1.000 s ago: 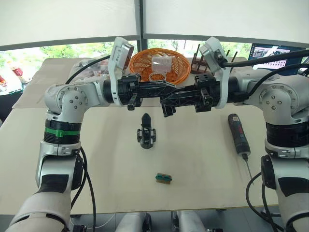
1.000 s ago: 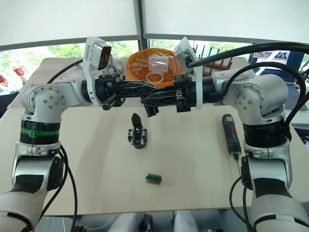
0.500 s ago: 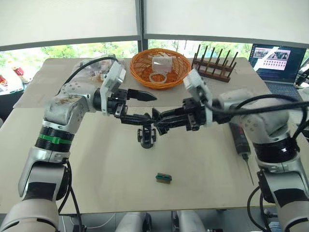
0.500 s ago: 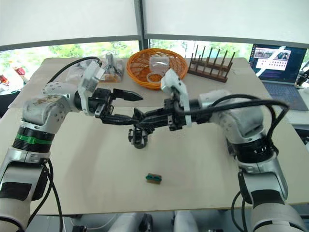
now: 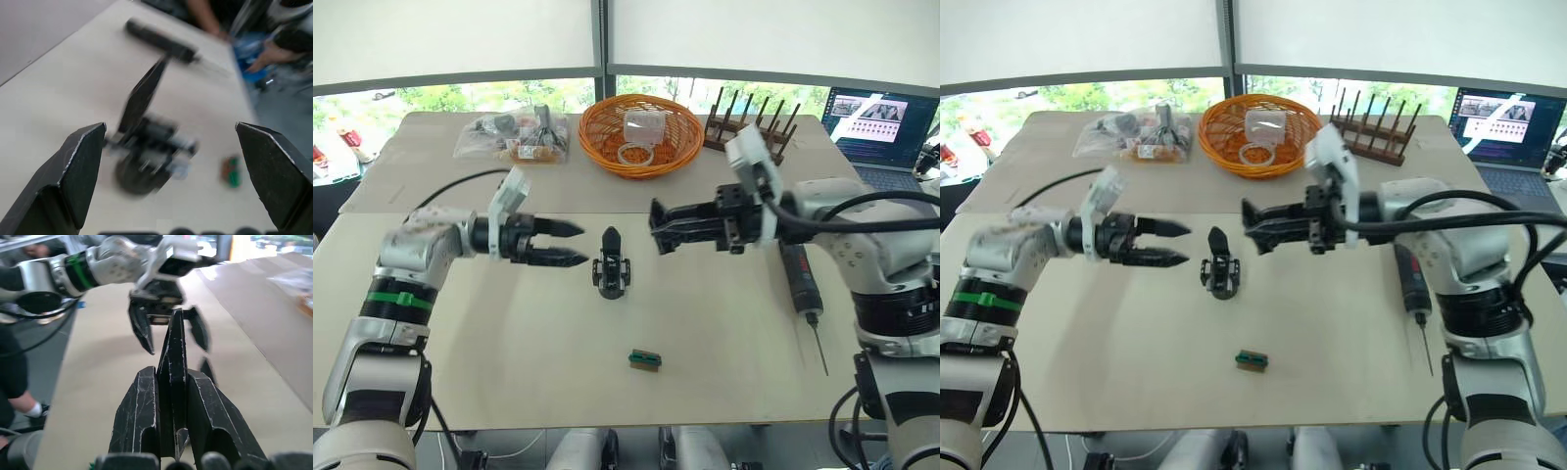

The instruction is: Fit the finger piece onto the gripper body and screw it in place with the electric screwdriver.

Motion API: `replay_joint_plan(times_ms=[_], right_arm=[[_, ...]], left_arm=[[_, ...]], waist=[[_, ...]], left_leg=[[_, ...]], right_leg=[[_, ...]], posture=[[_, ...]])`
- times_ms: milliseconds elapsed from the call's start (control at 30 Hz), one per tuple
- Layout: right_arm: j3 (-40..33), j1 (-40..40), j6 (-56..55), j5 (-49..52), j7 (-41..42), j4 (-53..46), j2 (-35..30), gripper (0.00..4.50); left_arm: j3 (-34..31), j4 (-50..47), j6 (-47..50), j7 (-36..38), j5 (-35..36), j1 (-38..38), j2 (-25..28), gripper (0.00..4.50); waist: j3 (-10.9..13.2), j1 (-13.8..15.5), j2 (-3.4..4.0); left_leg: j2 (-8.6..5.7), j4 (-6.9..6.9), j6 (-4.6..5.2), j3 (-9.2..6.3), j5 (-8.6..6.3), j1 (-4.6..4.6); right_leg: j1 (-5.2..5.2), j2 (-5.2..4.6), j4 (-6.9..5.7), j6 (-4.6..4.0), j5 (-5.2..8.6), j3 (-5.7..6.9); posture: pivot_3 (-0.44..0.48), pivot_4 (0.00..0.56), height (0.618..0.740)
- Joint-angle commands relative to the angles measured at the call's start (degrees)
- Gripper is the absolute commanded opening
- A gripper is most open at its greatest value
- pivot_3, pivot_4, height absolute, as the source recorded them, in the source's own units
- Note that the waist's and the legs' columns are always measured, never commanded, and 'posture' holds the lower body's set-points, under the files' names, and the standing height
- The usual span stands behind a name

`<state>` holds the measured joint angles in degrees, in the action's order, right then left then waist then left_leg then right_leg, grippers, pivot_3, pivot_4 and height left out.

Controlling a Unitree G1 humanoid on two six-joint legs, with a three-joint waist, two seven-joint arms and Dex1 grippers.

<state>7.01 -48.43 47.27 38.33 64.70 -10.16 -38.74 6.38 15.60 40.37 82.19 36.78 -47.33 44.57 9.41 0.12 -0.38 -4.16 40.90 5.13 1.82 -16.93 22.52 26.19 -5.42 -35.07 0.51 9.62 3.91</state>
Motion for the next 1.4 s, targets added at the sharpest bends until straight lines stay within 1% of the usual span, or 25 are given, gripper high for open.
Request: replay_joint_plan(times_ms=[33,100,167,233,267,367,467,633,800,900,1033,1067,1133,1233,1400], right_arm=[[-2.16,-0.55,-0.82,0.05,0.43,-0.95,-1.11,0.36],[-2.22,-0.42,-0.88,0.12,0.78,-1.07,-1.32,0.36],[-2.02,0.07,-1.71,-0.3,1.52,-1.17,-1.7,0.36],[-1.62,0.79,-2.94,-1.03,2.38,-1.36,-2.03,0.36],[-1.48,1.22,-3.35,-1.25,2.75,-1.53,-2.09,0.36],[-1.24,2.12,-3.9,-1.38,3.38,-2.05,-2.16,0.36],[-1.26,2.43,-4.03,-1.55,3.66,-2.32,-1.97,0.36],[-1.23,2.54,-4.02,-1.77,3.51,-2.39,-1.61,0.36],[-1.18,3.17,-3.69,-1.71,3.35,-3.28,-1.76,0.36],[-1.39,3.62,-3.47,-1.61,3.24,-3.81,-1.98,0.36],[-1.5,4.3,-3.71,-1.76,2.95,-4.36,-2.04,0.36],[-1.49,4.56,-4.04,-1.89,2.92,-4.49,-2.0,0.36],[-1.41,5.19,-5.06,-2.29,2.96,-4.65,-1.81,0.36],[-1.06,7.45,-9.45,-3.63,3.66,-4.43,-0.54,0.36],[-0.81,10.8,-14.47,-4.3,3.42,-2.87,3.53,0.36]], left_arm=[[-2.3,-2.95,0.92,1.03,0.07,1.88,2.0,4.5],[-2.39,-2.45,-0.81,1.69,-1.4,2.81,2.55,4.5],[-1.64,-1.39,-4.7,3.31,-4.32,3.81,3.62,4.5],[-0.19,0.1,-11.39,4.97,-8.72,5.26,4.5,4.5],[0.41,1.81,-16.75,4.7,-11.69,5.91,4.23,4.5],[1.28,6.6,-27.52,2.84,-17.33,6.42,1.89,4.5],[1.52,9.55,-34.38,0.62,-20.19,6.96,-2.26,4.5],[2.1,12.92,-39.68,-2.93,-23.06,7.64,-8.98,4.5],[2.79,17.01,-44.76,-6.77,-26.29,7.16,-14.14,4.5],[2.89,19.03,-46.41,-8.05,-27.36,6.52,-16.3,4.5],[2.72,20.43,-47.45,-7.86,-27.55,6.15,-18.34,4.5],[2.74,20.59,-47.56,-7.42,-27.36,6.14,-18.8,4.25],[2.92,20.53,-47.59,-6.2,-26.86,6.31,-19.53,3.61],[3.43,20.55,-47.39,-5.93,-27.03,6.34,-21.54,2.28],[4.11,21.27,-47.88,-8.62,-28.05,5.48,-26.01,2.29]], waist=[[0.0,-0.12,0.01],[0.0,-0.22,0.01],[0.0,-0.2,0.0],[0.0,-0.15,0.0],[0.0,-0.11,0.0],[0.0,0.11,0.01],[0.0,0.58,0.0],[0.0,0.65,-0.01],[-0.01,0.58,-0.02],[-0.02,0.62,-0.03],[-0.02,0.62,-0.03],[-0.02,0.62,-0.03],[-0.02,0.64,-0.03],[-0.03,0.71,-0.04],[-0.03,0.98,-0.05]], left_leg=[[-0.06,-0.02,0.02,0.1,0.01,0.01],[-0.06,-0.02,0.04,0.12,0.01,-0.01],[-0.04,-0.02,0.05,0.11,0.02,-0.01],[0.0,-0.02,0.05,0.09,0.02,-0.01],[0.0,-0.03,0.05,0.09,0.02,-0.01],[0.0,-0.03,0.06,0.1,0.01,-0.02],[-0.01,0.0,0.13,0.11,-0.02,0.01],[-0.01,0.13,0.29,0.12,-0.11,0.09],[-0.01,0.15,0.32,0.12,-0.12,0.11],[-0.01,0.16,0.32,0.11,-0.12,0.11],[-0.01,0.22,0.37,0.12,-0.15,0.13],[-0.01,0.22,0.38,0.12,-0.15,0.13],[-0.01,0.22,0.39,0.12,-0.16,0.13],[-0.01,0.3,0.43,0.12,-0.19,0.14],[-0.02,0.44,0.53,0.12,-0.24,0.21]], right_leg=[[0.04,-0.12,-0.02,0.01,-0.01,-0.05],[0.01,-0.1,-0.01,0.02,-0.01,-0.01],[0.02,-0.09,-0.01,0.01,-0.01,-0.01],[0.02,-0.09,0.02,-0.01,-0.01,-0.01],[0.03,-0.11,0.02,-0.01,-0.01,-0.03],[0.02,-0.17,0.05,-0.02,-0.01,-0.04],[0.04,-0.22,0.04,-0.02,-0.02,-0.04],[0.04,-0.25,0.01,0.02,-0.05,-0.03],[0.06,-0.23,0.0,0.03,-0.05,-0.02],[0.06,-0.26,0.0,0.02,-0.05,-0.02],[0.06,-0.3,0.0,0.03,-0.06,-0.02],[0.06,-0.3,0.0,0.03,-0.06,-0.02],[0.07,-0.32,0.0,0.03,-0.06,-0.02],[0.05,-0.33,0.0,0.04,-0.06,-0.01],[0.05,-0.32,0.0,0.08,-0.09,0.0]], posture=[[0.0,0.15,0.74],[0.0,0.15,0.74],[0.0,0.15,0.74],[0.0,0.15,0.74],[0.0,0.15,0.74],[0.0,0.15,0.74],[0.0,0.15,0.74],[0.0,0.15,0.74],[0.0,0.15,0.74],[0.0,0.15,0.74],[0.0,0.15,0.74],[0.0,0.15,0.74],[0.0,0.15,0.74],[0.0,0.15,0.74],[0.0,0.15,0.74]])
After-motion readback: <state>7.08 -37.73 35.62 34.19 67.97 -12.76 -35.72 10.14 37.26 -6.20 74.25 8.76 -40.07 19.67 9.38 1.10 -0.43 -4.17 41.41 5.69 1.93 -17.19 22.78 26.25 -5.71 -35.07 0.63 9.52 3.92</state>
